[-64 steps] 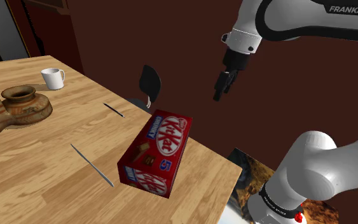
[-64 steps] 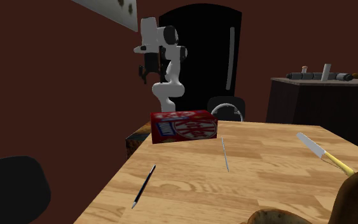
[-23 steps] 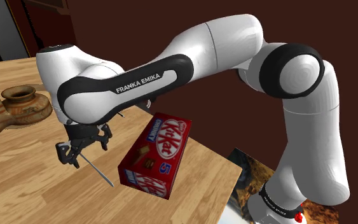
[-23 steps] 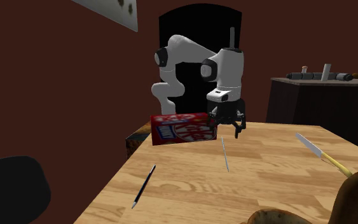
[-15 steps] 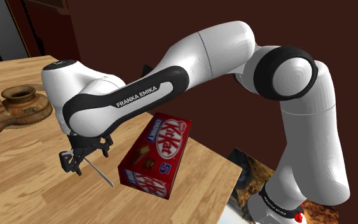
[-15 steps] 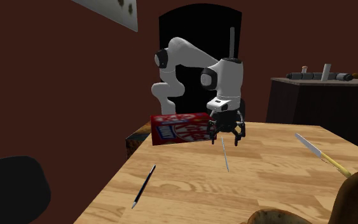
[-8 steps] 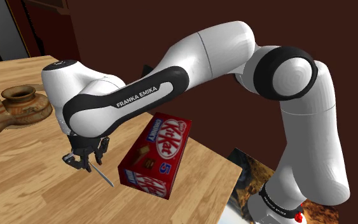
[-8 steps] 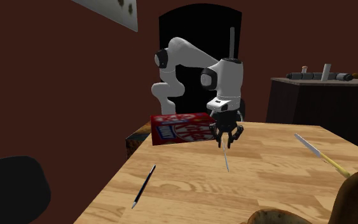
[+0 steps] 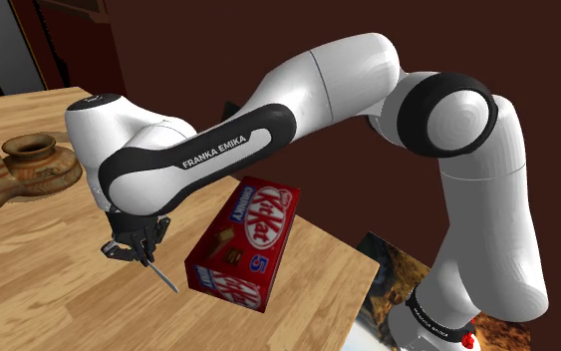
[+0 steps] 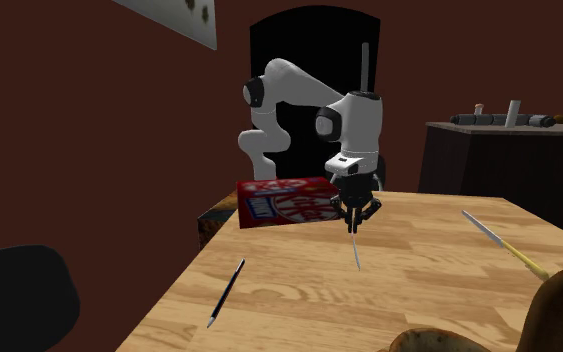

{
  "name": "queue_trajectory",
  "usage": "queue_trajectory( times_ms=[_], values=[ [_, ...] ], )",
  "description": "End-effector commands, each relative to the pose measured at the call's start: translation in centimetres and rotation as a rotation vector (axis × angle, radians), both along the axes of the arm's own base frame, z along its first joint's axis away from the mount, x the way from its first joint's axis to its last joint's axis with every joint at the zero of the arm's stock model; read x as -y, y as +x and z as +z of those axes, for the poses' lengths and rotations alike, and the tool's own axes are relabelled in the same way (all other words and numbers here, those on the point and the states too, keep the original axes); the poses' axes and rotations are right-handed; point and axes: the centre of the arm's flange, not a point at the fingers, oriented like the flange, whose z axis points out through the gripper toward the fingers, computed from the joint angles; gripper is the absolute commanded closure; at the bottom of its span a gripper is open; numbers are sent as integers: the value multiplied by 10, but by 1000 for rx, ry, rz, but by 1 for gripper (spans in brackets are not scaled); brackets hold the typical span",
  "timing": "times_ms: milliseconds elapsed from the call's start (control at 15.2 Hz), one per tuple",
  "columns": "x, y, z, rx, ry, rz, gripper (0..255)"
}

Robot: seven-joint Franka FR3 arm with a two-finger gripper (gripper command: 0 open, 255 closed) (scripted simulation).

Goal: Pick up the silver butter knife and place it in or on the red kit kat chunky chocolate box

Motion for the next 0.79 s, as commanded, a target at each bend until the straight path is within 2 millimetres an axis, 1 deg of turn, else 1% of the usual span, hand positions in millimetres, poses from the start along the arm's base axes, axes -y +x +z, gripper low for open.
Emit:
queue_trajectory(
  times_ms=[0, 726],
  values=[
    [0, 0, 5, 0, 0, 0, 255],
    [0, 0, 63, 0, 0, 0, 255]
  ],
)
